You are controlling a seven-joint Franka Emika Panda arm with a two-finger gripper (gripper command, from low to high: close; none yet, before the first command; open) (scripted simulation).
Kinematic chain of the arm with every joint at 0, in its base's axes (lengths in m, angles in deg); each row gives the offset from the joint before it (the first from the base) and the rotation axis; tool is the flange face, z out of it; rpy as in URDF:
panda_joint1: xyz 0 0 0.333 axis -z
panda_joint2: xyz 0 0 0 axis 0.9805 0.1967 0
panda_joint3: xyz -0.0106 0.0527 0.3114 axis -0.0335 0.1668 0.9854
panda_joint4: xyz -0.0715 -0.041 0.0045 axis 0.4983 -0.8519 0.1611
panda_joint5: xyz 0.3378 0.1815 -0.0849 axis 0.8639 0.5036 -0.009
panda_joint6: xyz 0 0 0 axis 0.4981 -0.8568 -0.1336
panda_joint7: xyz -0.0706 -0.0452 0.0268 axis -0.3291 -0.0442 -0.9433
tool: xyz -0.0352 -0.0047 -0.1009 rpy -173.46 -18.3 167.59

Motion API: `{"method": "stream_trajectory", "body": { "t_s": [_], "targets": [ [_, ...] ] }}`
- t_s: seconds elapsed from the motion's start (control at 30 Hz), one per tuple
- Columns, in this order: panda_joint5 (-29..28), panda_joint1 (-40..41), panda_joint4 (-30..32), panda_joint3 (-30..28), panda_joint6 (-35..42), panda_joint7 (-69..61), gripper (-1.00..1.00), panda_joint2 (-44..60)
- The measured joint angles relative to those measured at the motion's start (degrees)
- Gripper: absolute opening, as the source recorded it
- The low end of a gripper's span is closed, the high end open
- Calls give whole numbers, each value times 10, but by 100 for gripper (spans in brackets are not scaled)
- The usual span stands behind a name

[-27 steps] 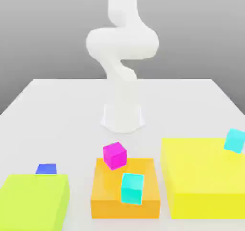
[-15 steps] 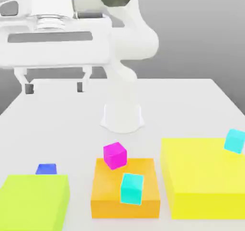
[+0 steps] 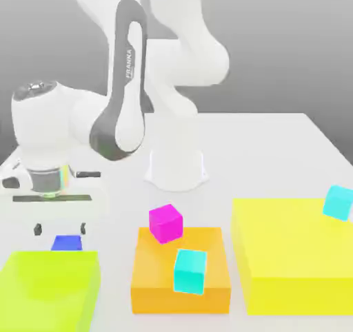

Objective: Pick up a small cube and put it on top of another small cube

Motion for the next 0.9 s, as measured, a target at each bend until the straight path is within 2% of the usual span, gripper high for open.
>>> {"method": "stream_trajectory", "body": {
  "t_s": [0.13, 0.17, 0.4, 0.6, 0.73, 0.8, 0.9],
  "targets": [
    [69, 64, -15, 79, -44, -52, 0, 59],
    [78, 72, -17, 89, -49, -59, -100, 67],
    [75, 71, -16, 88, -47, -57, -100, 66],
    [-30, 4, 4, -2, 10, 22, -100, -15],
    [-103, -6, 12, -37, 53, 71, -100, -65],
    [-109, -23, -3, -27, 68, 88, -100, -82],
    [-112, -110, -18, 18, 104, 106, -100, -104]
  ]
}}
